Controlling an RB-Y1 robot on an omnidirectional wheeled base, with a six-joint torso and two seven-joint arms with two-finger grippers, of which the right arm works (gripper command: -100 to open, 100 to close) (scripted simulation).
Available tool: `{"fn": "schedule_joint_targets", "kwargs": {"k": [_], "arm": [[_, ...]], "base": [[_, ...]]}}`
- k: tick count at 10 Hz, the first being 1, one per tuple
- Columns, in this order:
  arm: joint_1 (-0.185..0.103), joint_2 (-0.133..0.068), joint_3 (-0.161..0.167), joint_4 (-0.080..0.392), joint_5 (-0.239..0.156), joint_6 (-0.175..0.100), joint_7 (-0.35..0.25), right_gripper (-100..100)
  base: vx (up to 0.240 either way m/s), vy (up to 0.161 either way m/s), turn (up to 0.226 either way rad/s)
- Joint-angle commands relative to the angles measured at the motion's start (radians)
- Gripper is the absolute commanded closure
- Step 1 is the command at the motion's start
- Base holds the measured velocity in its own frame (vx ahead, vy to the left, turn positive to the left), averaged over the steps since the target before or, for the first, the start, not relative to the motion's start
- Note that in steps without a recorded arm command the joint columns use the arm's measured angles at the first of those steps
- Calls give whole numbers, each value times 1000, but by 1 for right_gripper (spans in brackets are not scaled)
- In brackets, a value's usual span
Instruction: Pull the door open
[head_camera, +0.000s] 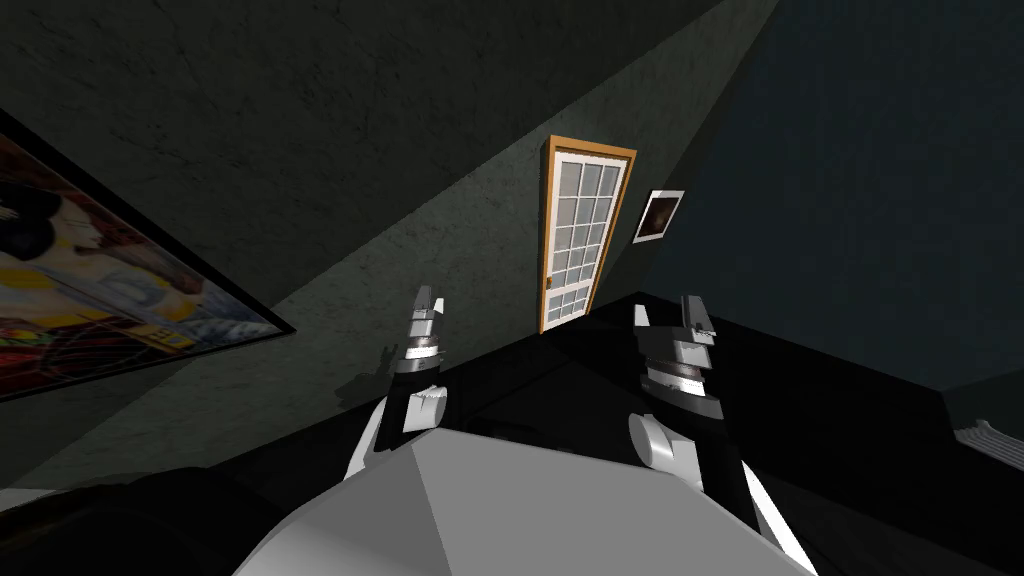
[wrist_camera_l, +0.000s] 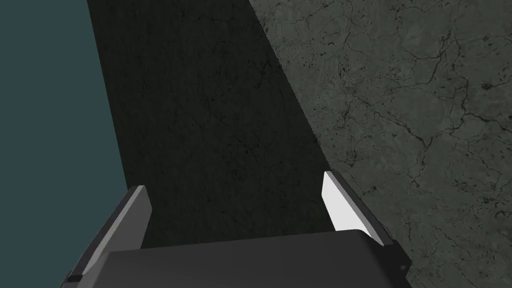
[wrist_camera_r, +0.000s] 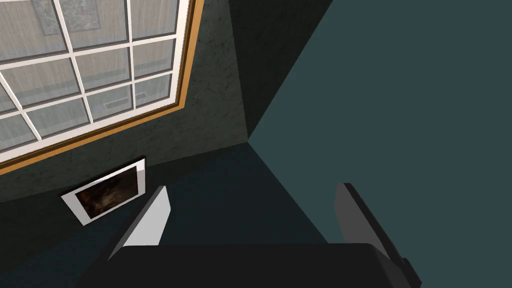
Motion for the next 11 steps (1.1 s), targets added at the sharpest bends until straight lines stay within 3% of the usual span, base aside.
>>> {"fn": "schedule_joint_targets", "kwargs": {"k": [1, 11], "arm": [[-10, -15, 0, 30, 7, -8, 24, -100], [-72, -82, -4, 224, 50, -63, 176, -100]], "base": [[78, -106, 61], [112, -13, 27]]}}
